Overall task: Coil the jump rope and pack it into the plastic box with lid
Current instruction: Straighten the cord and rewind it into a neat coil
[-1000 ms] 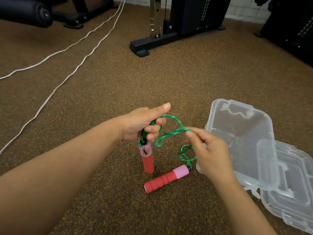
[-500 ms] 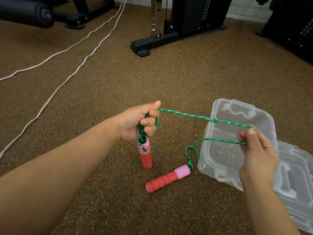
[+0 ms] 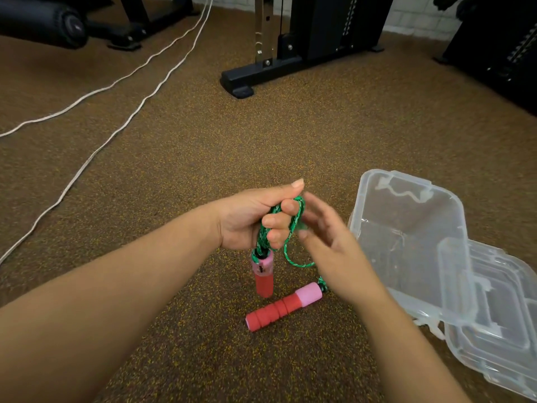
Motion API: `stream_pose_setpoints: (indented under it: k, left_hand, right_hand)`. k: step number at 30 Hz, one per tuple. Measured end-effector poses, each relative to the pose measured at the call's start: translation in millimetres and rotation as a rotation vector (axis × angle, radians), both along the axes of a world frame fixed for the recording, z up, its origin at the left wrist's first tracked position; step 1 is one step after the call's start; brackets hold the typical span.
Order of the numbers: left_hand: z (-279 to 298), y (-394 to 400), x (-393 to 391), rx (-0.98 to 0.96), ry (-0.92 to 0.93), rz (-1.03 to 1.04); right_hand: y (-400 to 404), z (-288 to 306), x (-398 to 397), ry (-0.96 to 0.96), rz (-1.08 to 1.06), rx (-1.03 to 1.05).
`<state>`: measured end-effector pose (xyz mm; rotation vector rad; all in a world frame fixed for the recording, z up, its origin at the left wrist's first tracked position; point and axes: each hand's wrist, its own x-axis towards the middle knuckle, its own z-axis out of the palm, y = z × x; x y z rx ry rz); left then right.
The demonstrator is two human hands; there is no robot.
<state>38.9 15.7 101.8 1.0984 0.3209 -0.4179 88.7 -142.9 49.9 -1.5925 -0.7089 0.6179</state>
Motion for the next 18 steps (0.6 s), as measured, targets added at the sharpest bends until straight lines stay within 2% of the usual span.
stream_pose_setpoints:
  k: [4, 8, 10, 13, 18]
  left_hand:
    - [-0.7, 5.8, -1.7, -0.061, -0.003, 0.068]
    - [-2.0, 13.2, 0.5, -0.150, -0.002, 0.226]
    - [-2.5, 13.9, 3.4, -0.172, 0.003, 0.305]
    - [-2.5, 15.9, 8.5, -0.176, -0.005, 0.422]
    - [-1.7, 26.9, 8.7, -0.183, -0.033, 0.497]
  right_hand:
    - [-8.4, -15.0, -7.6, 0.064, -0.083, -0.061]
    - [-17.6, -20.0, -11.6, 0.232, -0.303, 0.053]
    - [-17.9, -22.7, -17.7, 0.191, -0.231, -0.001]
    - [-16.7, -30.8, -27.9, -0.010, -0.140, -0.135]
    - [-19.6, -37.6, -22.2, 0.076, -0.188, -0.252]
